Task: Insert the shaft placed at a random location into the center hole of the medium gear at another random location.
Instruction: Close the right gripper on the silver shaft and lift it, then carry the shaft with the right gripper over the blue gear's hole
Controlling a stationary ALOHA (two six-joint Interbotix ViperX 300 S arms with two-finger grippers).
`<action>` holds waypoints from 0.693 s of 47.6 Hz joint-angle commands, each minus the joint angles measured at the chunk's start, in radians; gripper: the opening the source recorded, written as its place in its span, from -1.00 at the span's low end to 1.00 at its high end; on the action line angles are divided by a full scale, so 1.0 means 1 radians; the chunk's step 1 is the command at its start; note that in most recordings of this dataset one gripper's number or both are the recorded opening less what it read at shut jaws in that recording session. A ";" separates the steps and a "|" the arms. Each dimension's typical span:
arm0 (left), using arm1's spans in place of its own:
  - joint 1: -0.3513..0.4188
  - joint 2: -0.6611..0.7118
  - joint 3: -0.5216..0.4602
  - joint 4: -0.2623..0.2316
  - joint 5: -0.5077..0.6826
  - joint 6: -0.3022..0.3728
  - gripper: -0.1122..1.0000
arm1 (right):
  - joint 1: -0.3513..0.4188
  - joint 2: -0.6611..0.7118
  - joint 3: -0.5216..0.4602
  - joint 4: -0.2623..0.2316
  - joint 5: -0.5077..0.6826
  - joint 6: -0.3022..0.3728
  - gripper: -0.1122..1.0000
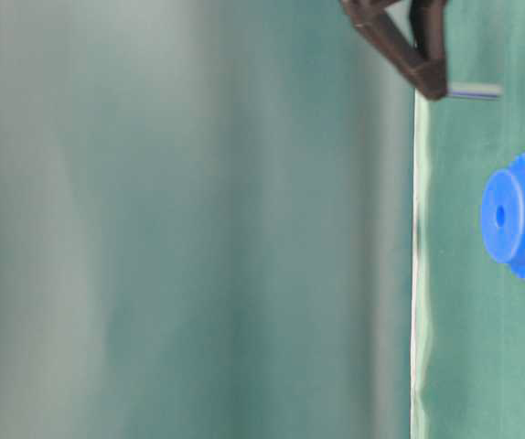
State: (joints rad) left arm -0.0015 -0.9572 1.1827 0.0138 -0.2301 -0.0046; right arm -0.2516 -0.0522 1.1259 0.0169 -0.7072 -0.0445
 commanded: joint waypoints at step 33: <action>0.000 0.008 -0.012 0.002 -0.006 -0.002 -0.80 | 0.041 -0.129 -0.092 -0.002 0.192 -0.015 -0.56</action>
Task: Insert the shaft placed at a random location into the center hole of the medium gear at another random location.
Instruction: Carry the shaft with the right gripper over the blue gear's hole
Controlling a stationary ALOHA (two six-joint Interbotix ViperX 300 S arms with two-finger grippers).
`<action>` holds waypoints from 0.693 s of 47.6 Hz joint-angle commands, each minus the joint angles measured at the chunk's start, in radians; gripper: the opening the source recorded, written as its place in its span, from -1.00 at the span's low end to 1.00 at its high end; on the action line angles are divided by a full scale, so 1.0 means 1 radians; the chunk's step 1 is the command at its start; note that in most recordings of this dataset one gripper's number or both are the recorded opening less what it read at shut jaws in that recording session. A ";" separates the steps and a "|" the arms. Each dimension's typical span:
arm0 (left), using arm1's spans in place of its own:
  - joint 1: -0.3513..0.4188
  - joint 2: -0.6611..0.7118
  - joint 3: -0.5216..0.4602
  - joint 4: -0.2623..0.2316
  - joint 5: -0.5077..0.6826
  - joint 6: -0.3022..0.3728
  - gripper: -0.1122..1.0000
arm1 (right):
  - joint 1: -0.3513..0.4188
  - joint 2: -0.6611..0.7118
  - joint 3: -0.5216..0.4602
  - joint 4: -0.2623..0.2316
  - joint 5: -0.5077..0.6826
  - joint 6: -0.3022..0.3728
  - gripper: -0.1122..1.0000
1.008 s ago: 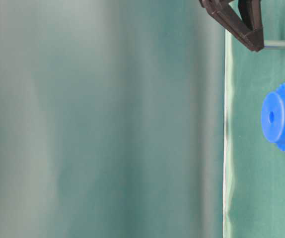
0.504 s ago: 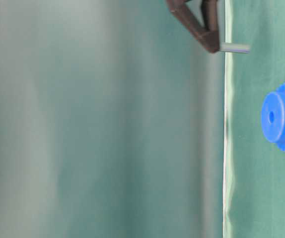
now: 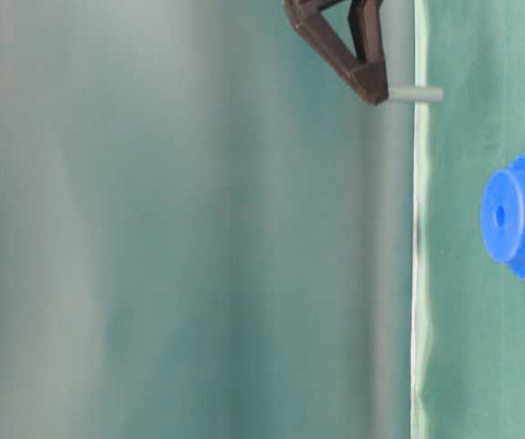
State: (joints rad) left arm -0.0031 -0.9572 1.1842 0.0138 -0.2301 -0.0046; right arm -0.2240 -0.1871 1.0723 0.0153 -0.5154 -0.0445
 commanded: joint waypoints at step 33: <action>0.002 0.008 -0.015 0.003 -0.009 -0.002 -0.80 | 0.114 0.189 -0.264 0.005 0.041 -0.011 -0.56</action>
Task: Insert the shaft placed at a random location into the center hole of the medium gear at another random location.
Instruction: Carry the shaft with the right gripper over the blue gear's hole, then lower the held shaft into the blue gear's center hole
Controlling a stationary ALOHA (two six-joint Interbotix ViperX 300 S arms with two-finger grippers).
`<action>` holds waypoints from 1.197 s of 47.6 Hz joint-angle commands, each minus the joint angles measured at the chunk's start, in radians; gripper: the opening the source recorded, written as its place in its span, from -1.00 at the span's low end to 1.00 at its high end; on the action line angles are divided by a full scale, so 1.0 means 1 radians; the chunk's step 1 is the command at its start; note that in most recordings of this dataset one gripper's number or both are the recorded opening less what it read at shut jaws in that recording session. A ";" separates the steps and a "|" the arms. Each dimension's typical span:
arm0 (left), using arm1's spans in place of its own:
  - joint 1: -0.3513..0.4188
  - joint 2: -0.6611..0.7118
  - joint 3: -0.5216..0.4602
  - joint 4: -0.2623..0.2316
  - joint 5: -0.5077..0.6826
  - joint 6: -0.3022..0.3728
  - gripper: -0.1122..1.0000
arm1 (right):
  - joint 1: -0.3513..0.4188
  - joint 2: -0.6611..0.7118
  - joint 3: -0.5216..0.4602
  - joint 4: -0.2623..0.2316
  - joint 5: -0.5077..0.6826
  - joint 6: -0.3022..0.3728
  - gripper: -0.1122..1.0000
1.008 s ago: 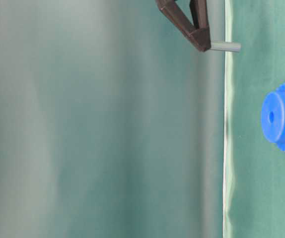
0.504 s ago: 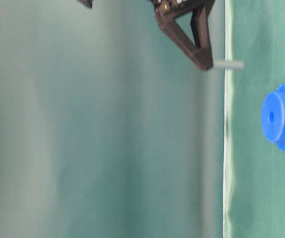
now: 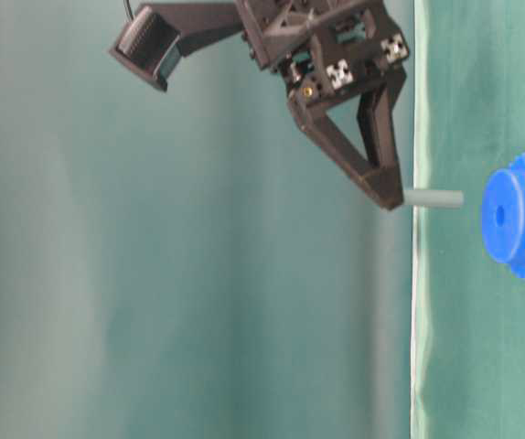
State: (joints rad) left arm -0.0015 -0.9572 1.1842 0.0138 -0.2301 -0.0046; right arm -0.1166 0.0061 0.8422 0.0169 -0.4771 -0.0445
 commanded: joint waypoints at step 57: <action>0.006 0.008 -0.014 0.003 -0.012 -0.002 -0.80 | 0.014 0.089 -0.043 0.012 -0.043 -0.009 -0.56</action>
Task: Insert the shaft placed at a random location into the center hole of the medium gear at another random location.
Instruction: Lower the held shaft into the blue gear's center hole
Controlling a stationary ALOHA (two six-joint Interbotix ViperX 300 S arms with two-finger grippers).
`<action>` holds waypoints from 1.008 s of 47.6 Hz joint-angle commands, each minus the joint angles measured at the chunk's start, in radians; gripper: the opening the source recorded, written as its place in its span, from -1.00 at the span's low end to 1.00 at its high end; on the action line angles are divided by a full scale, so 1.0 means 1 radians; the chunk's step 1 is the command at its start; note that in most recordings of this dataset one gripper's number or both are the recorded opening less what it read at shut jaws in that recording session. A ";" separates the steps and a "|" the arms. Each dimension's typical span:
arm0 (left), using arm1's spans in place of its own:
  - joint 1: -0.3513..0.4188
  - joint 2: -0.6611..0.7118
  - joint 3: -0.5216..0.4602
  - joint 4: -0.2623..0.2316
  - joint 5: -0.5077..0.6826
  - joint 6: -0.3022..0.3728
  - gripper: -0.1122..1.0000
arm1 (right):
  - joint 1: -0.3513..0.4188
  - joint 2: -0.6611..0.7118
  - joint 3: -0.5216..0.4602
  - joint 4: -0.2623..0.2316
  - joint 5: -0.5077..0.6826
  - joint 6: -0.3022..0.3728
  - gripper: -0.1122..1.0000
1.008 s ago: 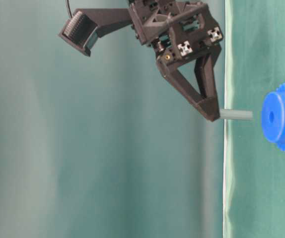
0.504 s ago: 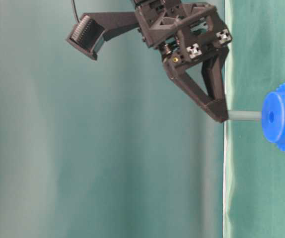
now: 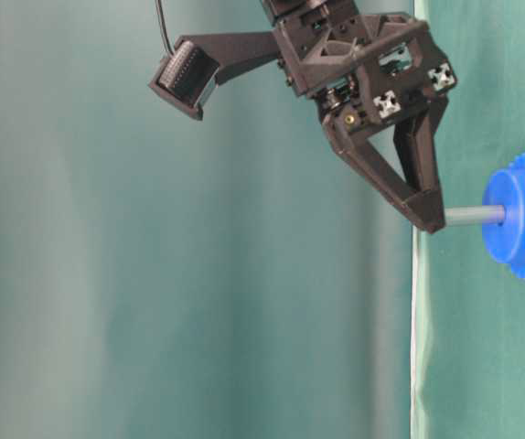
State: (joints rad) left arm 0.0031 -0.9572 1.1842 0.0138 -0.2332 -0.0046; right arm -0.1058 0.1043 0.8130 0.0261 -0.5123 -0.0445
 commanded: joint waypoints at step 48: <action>0.002 0.008 -0.014 0.002 -0.005 -0.002 -0.80 | -0.005 -0.054 -0.018 -0.003 -0.003 -0.021 -0.56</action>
State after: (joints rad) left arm 0.0031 -0.9572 1.1842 0.0138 -0.2332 -0.0046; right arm -0.1058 0.0782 0.8130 0.0245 -0.5123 -0.0460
